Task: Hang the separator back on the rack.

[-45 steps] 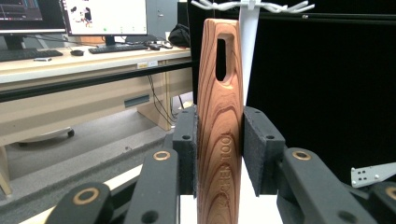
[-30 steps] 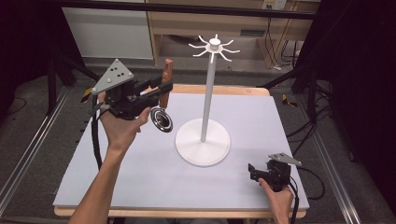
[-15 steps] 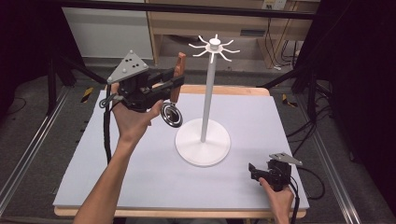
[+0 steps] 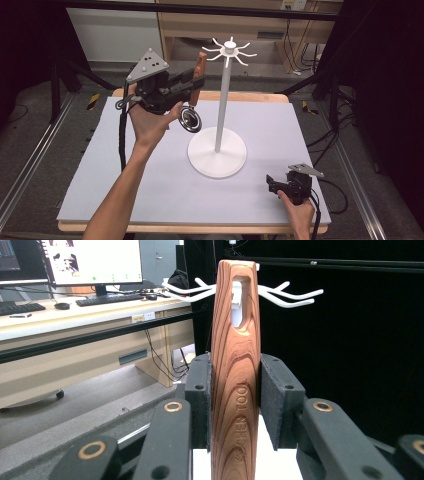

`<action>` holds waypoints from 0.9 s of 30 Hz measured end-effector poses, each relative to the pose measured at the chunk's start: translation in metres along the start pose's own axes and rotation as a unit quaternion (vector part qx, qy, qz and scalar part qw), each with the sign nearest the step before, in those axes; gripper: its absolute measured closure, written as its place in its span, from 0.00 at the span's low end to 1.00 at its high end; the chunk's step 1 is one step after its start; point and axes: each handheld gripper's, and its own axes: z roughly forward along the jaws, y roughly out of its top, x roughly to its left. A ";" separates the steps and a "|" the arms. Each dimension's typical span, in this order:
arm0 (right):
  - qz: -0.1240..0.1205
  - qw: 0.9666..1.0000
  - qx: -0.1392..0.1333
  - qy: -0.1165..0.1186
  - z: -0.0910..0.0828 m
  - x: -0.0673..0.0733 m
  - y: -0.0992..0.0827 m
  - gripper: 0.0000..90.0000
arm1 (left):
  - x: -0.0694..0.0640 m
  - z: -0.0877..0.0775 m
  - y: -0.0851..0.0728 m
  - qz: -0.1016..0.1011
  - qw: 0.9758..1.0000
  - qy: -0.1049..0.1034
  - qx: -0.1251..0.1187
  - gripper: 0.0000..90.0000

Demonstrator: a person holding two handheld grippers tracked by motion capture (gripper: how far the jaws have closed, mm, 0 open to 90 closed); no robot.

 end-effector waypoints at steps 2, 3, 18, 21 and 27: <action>0.000 1.000 0.001 0.000 0.000 0.000 0.000 0.08 | 0.000 0.001 0.000 0.001 1.000 -0.001 0.000 0.75; 0.003 1.000 0.000 0.000 0.000 0.000 0.000 0.08 | 0.000 0.001 0.001 0.002 1.000 -0.001 0.001 0.75; 0.005 1.000 0.001 0.000 -0.001 0.000 0.000 0.08 | 0.000 0.017 0.003 0.004 1.000 0.004 0.014 0.75; 0.005 1.000 0.002 0.000 -0.001 0.000 0.000 0.08 | 0.000 0.019 0.002 0.004 1.000 0.002 0.015 0.75; 0.005 1.000 0.001 0.000 -0.001 -0.001 0.000 0.08 | 0.000 0.022 0.002 0.002 1.000 0.000 0.016 0.75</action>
